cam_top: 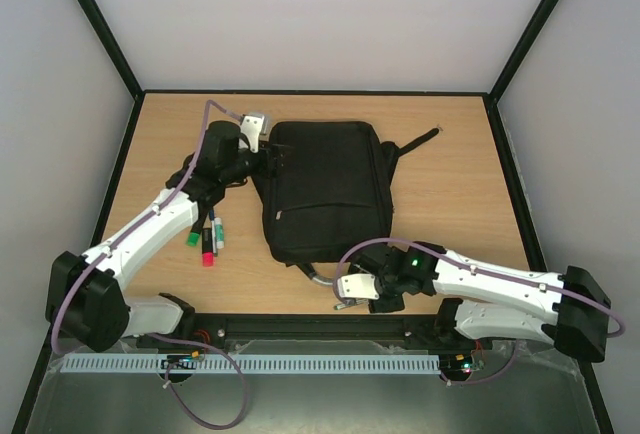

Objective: Pack the student bag
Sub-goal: Zip the student bag at the center of the board, then pick up the stationery from the center of the board.

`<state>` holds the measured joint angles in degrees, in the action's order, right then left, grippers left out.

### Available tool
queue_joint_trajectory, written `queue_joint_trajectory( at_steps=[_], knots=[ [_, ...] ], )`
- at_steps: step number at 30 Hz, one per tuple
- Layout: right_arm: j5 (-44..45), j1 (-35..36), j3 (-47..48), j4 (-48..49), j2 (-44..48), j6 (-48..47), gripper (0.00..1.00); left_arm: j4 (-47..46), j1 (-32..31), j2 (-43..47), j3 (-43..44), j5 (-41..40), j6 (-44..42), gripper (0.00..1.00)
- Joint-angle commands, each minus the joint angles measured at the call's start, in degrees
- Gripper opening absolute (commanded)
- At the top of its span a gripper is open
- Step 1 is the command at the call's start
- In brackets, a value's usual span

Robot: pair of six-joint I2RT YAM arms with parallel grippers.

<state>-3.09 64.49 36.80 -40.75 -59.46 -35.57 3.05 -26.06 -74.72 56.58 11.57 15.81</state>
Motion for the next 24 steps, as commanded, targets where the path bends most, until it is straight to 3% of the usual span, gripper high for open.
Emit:
queue_joint_trajectory(
  at_steps=[1,3,4,5,7,10,14,17,24],
  knots=[
    [2.39,1.30,-1.71,3.06,-1.63,0.09,0.48,-2.17,0.16,2.20,-0.69,3.02,-1.42,0.68],
    [2.48,1.82,-2.01,3.86,-2.80,0.06,0.36,-1.70,0.14,1.91,-0.45,4.33,-1.93,0.61],
    [2.48,2.08,-1.99,4.09,-3.51,0.09,0.22,-1.47,0.14,1.68,-0.29,4.83,-2.12,0.59],
    [2.55,2.37,-1.95,4.23,-4.08,0.13,0.15,-1.26,0.18,1.47,-0.03,5.28,-2.19,0.58],
    [2.61,2.79,-1.97,4.63,-4.67,0.15,0.22,-1.04,0.14,1.24,0.15,5.72,-2.10,0.60],
    [2.24,3.09,-2.42,5.76,-4.62,0.06,0.55,-0.77,0.20,1.32,0.29,5.42,-2.11,0.63],
    [1.86,3.10,-3.03,6.76,-5.81,0.11,0.69,-0.68,0.18,1.50,0.18,5.27,-2.11,0.64],
    [2.39,3.17,-3.76,8.00,-7.52,0.39,0.68,-0.68,0.14,1.46,0.20,5.42,-2.05,0.64],
    [3.18,3.19,-4.07,10.53,-10.56,1.21,0.44,-0.67,0.14,1.50,0.28,5.70,-2.02,0.64]
  ],
)
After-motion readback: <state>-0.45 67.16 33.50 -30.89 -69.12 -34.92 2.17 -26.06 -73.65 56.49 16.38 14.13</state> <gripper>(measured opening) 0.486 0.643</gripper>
